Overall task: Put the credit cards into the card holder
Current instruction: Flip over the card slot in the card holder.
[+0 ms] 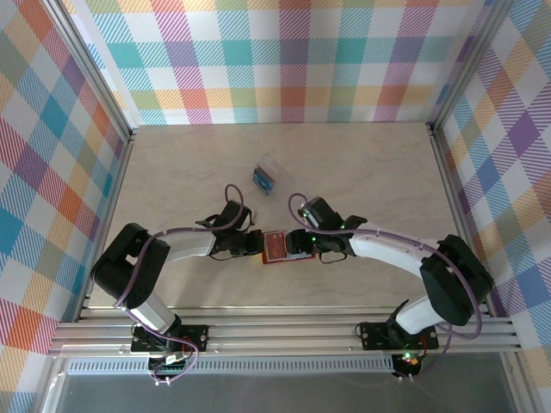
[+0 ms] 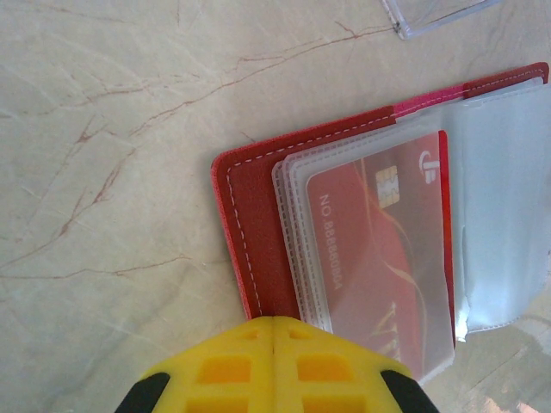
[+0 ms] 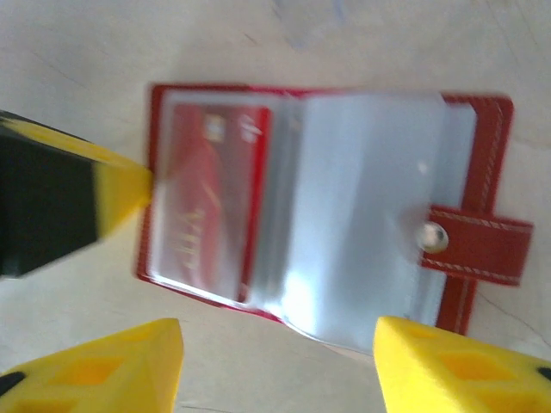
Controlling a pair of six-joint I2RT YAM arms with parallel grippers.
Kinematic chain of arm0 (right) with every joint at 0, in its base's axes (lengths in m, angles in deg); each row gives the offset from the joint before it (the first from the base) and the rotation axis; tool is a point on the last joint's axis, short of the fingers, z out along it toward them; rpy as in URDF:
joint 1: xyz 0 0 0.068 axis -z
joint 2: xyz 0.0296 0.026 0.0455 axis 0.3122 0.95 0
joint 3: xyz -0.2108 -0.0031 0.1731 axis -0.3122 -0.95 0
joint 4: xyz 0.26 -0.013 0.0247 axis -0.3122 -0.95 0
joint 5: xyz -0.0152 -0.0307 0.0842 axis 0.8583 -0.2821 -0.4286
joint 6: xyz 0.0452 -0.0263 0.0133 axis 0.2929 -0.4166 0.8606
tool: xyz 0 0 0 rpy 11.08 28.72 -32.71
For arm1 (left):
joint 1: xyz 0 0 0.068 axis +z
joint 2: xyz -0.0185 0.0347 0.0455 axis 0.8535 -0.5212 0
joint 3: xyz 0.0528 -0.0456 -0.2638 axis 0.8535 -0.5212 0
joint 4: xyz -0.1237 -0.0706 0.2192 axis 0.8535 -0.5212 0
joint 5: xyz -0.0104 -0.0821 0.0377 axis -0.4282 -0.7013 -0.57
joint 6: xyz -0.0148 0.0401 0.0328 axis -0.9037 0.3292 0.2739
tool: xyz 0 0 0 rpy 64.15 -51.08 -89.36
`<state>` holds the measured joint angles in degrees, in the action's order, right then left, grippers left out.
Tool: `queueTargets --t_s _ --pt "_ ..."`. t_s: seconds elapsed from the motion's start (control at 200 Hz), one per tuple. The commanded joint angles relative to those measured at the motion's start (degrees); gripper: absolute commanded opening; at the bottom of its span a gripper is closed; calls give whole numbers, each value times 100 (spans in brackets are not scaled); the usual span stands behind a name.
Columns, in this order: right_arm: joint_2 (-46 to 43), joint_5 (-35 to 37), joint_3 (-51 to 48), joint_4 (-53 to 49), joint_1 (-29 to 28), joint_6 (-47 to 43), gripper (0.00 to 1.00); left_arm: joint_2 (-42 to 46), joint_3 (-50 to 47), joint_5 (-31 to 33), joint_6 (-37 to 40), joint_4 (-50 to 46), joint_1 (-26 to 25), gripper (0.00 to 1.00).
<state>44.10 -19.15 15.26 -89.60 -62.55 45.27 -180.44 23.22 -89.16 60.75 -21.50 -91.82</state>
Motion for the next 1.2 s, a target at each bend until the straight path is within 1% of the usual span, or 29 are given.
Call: queueTargets --t_s 0.0,0.075,0.37,0.625,0.945,1.195 --pt "90 217 -97 2 67 176 63 -181 -94 -123 -5 -153 1 0" --pt "214 249 -106 14 84 174 65 -187 -95 -140 -6 -151 1 0" --pt "619 182 79 91 129 90 65 -139 -101 -125 5 -167 1 0" --pt "534 -41 69 256 129 68 62 -143 -97 -110 8 -176 1 0" --pt "500 628 210 -231 68 46 62 -179 -81 -114 9 -176 -1 0" --pt "592 475 289 -135 -20 -10 62 -234 -67 -105 18 -176 1 0"
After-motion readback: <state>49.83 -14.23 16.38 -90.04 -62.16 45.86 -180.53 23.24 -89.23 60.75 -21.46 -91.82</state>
